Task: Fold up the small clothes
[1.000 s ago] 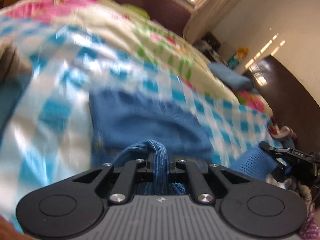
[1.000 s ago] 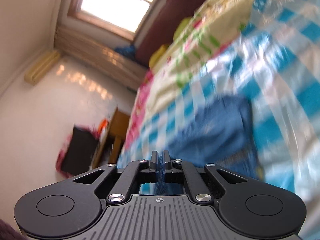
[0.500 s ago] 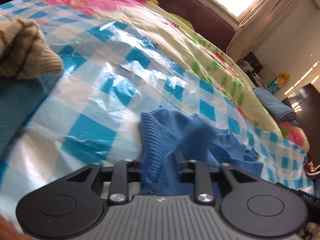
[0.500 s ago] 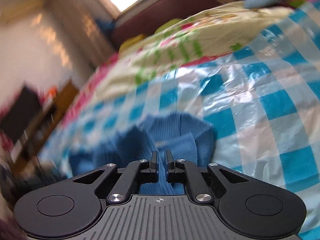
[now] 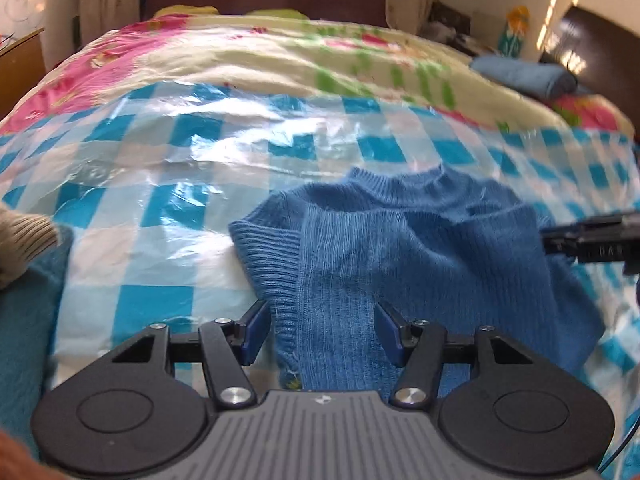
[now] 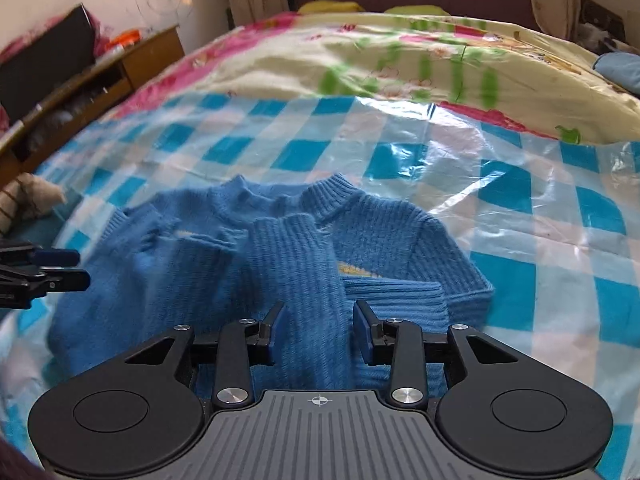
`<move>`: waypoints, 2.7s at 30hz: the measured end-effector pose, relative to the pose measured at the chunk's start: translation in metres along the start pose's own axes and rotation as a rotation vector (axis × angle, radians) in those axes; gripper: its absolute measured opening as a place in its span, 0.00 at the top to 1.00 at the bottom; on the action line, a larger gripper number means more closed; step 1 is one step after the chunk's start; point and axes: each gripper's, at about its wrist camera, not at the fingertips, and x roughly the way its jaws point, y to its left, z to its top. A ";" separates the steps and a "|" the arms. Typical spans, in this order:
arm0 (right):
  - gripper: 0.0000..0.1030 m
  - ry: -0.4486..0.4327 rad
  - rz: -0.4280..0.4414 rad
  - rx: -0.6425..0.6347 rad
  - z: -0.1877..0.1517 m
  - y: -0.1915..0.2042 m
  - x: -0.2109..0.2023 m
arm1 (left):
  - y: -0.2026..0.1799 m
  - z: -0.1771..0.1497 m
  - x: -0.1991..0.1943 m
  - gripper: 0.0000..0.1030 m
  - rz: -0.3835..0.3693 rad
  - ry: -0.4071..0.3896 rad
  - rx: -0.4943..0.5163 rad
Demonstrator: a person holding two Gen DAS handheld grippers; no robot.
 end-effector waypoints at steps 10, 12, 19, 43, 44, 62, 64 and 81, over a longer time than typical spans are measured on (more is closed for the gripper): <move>0.76 0.036 0.025 0.016 0.004 -0.003 0.005 | -0.010 0.008 0.000 0.65 0.055 0.020 0.114; 0.82 0.030 0.019 0.017 0.004 -0.002 0.004 | -0.008 0.013 -0.001 0.67 0.058 0.009 0.103; 0.75 0.031 0.042 0.052 0.010 -0.005 0.007 | -0.013 0.019 0.022 0.65 0.021 0.078 0.112; 0.95 -0.221 -0.005 0.190 0.036 -0.030 -0.067 | 0.017 0.047 -0.018 0.89 0.005 -0.067 -0.033; 0.95 -0.223 -0.016 0.210 0.034 -0.035 -0.067 | 0.022 0.047 -0.016 0.89 0.024 -0.067 -0.048; 0.95 -0.166 -0.127 0.355 -0.009 -0.069 -0.038 | 0.028 0.041 0.008 0.89 0.069 -0.092 -0.082; 0.95 -0.130 -0.139 0.338 -0.013 -0.067 -0.030 | 0.031 0.034 0.021 0.89 0.100 -0.040 -0.078; 0.64 -0.148 -0.032 0.132 0.015 0.011 -0.032 | 0.039 0.018 -0.013 0.57 0.023 -0.072 -0.157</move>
